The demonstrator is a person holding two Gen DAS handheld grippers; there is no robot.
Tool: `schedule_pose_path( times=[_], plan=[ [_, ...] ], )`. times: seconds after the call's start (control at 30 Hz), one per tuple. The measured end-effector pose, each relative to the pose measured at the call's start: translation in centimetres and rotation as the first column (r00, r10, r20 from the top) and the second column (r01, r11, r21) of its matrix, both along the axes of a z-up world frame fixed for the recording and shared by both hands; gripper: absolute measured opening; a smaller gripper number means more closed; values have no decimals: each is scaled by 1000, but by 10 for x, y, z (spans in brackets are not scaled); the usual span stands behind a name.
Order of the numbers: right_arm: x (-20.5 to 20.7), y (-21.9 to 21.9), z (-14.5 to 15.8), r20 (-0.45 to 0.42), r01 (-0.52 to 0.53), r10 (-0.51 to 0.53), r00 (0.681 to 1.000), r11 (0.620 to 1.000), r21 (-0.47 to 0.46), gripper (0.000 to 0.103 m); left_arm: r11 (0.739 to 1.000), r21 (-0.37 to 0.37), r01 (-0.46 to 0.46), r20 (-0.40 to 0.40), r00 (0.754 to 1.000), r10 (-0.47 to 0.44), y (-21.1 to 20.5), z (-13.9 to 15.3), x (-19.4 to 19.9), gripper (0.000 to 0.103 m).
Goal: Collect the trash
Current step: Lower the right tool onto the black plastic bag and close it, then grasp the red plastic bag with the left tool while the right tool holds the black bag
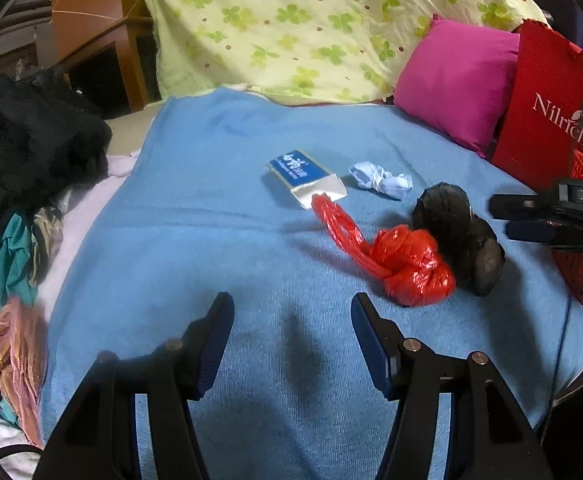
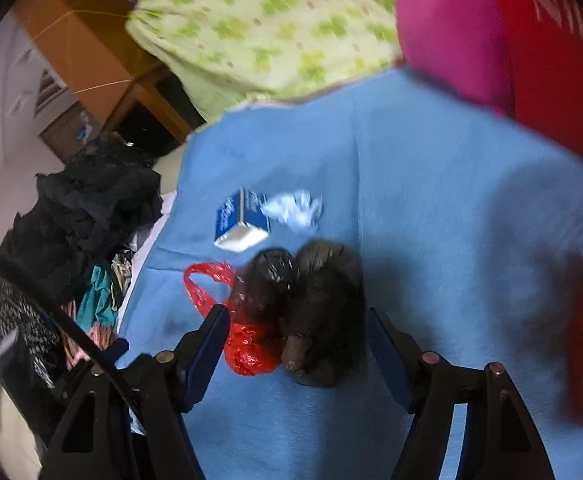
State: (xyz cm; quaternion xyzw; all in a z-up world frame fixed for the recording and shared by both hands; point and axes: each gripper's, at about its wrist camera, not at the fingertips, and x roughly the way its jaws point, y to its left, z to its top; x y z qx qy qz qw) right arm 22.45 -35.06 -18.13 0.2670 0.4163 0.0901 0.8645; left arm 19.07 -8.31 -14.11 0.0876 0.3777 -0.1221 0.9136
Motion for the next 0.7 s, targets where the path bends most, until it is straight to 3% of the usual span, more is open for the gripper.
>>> schedule_pose_path(
  times=[0.13,0.3,0.57,0.7],
  plan=[
    [16,6,-15,-49,22,-23,999,1000,-20,59,1000,-8,4,-12,1000,-5,4,-3,-1,62],
    [29,15,-35,-123,19,-24,992,999,-39,42,1000,-22,9,-26,1000,-10,4,-3,1,62],
    [14,1,-19,-65,33,-35,997,999,-30,40,998,-57,37,-54,998,-40,-13,-3,4,62],
    [7,-10,-11,-44,59,-62,997,996,-74,40,995,-81,57,-64,996,-62,-33,1,7,62]
  ],
)
